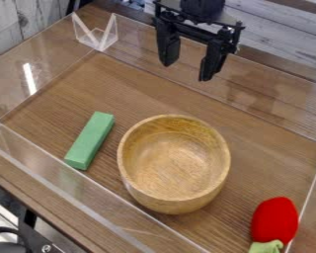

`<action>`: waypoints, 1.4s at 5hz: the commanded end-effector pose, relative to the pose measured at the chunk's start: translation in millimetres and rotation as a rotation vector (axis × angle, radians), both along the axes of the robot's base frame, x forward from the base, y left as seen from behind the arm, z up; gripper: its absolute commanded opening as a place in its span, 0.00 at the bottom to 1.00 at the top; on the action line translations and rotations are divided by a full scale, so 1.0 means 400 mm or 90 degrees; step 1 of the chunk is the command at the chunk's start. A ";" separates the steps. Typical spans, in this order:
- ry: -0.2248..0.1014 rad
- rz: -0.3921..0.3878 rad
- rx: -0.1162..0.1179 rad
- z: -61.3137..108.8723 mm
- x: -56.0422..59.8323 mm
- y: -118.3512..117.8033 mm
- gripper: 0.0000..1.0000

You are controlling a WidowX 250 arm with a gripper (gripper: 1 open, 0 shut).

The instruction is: Put the green block in the brown bowl

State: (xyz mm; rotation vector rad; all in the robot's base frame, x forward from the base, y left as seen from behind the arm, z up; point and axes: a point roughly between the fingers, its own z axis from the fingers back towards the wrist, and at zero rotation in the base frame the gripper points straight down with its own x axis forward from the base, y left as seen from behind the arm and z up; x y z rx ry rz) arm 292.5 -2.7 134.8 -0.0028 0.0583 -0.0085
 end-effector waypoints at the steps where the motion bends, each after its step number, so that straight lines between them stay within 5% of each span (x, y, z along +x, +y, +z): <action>1: 0.021 0.023 0.001 -0.010 -0.021 0.005 1.00; 3: 0.014 0.142 0.008 0.009 -0.108 0.132 1.00; 5: -0.002 0.203 0.018 -0.089 -0.187 0.284 1.00; 6: -0.011 0.144 0.024 -0.125 -0.182 0.314 1.00; 7: -0.011 0.087 0.026 -0.164 -0.160 0.328 0.00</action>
